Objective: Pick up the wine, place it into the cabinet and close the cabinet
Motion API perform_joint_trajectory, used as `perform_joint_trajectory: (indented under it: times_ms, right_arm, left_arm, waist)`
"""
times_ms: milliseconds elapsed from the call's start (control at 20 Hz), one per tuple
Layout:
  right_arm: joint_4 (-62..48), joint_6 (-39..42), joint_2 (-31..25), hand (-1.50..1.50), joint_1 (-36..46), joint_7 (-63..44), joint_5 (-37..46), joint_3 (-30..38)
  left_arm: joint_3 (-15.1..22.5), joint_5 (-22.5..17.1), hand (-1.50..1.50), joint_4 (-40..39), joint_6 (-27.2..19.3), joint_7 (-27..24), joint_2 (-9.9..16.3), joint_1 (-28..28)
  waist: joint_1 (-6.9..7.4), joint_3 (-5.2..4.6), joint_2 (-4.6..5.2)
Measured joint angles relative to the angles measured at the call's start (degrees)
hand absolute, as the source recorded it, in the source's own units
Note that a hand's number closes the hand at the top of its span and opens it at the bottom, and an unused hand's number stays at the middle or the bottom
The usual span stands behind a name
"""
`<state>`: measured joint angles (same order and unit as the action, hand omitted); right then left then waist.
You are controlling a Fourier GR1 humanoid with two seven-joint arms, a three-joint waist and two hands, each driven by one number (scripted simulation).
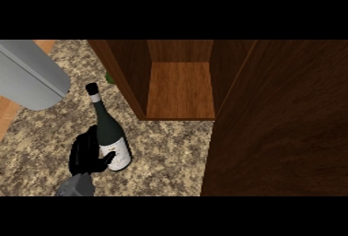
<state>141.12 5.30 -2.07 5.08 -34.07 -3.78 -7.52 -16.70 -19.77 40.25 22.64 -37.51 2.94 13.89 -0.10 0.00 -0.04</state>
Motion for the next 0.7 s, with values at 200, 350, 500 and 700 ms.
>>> perform_joint_trajectory:
  times_ms: [200, 350, 500, 700]
  right_arm:
    - [-0.3, 0.3, -0.2, -1.5, 0.8, -0.5, -0.8, 1.2]
    - [-0.8, 0.7, -0.3, -1.5, 0.6, 0.0, -1.5, 1.8]
    - [-0.8, 0.6, 0.4, -1.5, -0.5, 1.1, -1.2, 0.9]
    - [-0.6, 0.6, 0.3, -1.5, -0.4, 0.7, -1.5, 1.1]
  left_arm:
    - [3.9, 0.1, 1.5, 6.8, -1.4, 2.7, -1.5, -2.8]
    - [8.7, -1.3, 1.5, 11.6, -3.8, 4.6, -2.2, -4.3]
    - [15.0, -3.7, 1.5, 17.4, -7.4, 6.2, -2.6, -7.3]
    - [23.0, -7.0, 1.5, 24.5, -14.7, 9.5, -2.8, -8.8]
  waist:
    - [0.18, 0.02, -0.07]
    - [0.19, 0.02, -0.1]
    - [0.19, 0.02, -0.11]
    - [0.11, 0.02, -0.1]
